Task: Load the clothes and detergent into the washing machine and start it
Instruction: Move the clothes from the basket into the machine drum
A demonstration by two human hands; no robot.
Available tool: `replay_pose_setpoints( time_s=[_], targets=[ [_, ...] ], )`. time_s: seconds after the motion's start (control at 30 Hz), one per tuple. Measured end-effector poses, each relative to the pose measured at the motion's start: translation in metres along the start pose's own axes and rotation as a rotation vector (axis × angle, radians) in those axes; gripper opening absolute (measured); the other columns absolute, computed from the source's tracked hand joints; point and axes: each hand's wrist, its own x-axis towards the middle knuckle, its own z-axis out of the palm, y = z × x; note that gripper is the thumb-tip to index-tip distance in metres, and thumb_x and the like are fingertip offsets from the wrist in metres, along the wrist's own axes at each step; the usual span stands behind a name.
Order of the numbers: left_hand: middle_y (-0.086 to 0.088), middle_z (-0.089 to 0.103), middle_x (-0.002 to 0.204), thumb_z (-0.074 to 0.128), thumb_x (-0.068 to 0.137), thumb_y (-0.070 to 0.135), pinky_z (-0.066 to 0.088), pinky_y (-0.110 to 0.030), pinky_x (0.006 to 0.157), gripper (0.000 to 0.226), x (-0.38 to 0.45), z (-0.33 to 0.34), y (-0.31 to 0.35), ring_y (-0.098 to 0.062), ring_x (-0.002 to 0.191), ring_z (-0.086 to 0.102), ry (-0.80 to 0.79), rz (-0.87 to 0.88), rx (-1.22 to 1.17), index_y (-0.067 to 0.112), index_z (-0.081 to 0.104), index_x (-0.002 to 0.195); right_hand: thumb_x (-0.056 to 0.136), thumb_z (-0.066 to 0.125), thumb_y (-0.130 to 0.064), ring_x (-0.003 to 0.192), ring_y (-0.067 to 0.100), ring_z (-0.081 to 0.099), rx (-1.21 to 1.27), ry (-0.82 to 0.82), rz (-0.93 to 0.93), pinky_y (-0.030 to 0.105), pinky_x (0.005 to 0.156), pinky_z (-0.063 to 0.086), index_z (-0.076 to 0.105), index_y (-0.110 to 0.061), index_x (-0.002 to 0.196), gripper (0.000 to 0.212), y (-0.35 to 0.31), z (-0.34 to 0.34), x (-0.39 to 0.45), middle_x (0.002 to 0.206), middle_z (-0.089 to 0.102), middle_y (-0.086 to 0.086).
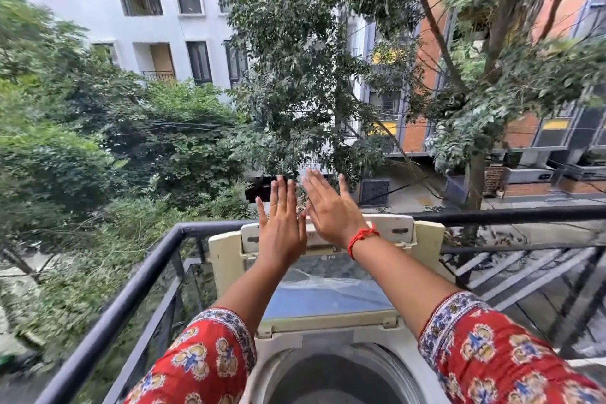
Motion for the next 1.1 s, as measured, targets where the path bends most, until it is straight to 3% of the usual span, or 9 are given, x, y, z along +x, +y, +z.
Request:
replay_pose_setpoints(
  time_s=[0.4, 0.5, 0.87, 1.1],
  targets=[
    [-0.002, -0.023, 0.158, 0.016, 0.101, 0.039, -0.011, -0.047, 0.119, 0.063, 0.008, -0.020, 0.052, -0.014, 0.146, -0.022, 0.027, 0.185, -0.089, 0.015, -0.012, 0.152, 0.102, 0.030, -0.030, 0.149, 0.012, 0.003, -0.122, 0.036, 0.212, 0.056, 0.119, 0.000, 0.013, -0.015, 0.154, 0.057, 0.008, -0.053, -0.042, 0.163, 0.006, 0.001],
    [-0.004, -0.020, 0.159, 0.018, 0.101, 0.038, -0.009, -0.049, 0.119, 0.063, 0.000, -0.016, 0.080, -0.016, 0.146, -0.020, -0.002, 0.268, -0.104, 0.016, -0.015, 0.150, 0.102, 0.030, -0.030, 0.149, 0.012, 0.001, -0.158, 0.011, 0.310, 0.057, 0.118, -0.002, 0.010, -0.015, 0.154, 0.058, 0.017, -0.068, -0.070, 0.163, 0.003, 0.001],
    [-0.005, -0.007, 0.162, 0.023, 0.099, 0.038, -0.002, -0.052, 0.119, 0.063, -0.063, 0.015, 0.211, -0.017, 0.147, -0.015, -0.144, 0.583, -0.173, 0.015, 0.000, 0.153, 0.098, 0.035, -0.028, 0.149, 0.013, 0.001, -0.320, -0.093, 0.618, 0.056, 0.118, 0.005, 0.010, -0.015, 0.154, 0.063, 0.061, -0.120, -0.220, 0.163, 0.002, 0.001],
    [-0.007, -0.001, 0.162, 0.032, 0.097, 0.033, -0.023, -0.044, 0.112, 0.065, -0.108, 0.021, 0.313, -0.017, 0.147, -0.014, -0.179, 0.729, -0.131, 0.011, 0.006, 0.153, 0.100, 0.032, -0.032, 0.149, 0.012, 0.003, -0.340, -0.100, 0.752, 0.056, 0.118, 0.008, 0.011, -0.016, 0.154, 0.061, 0.095, -0.172, -0.324, 0.163, 0.005, 0.000]
  ],
)
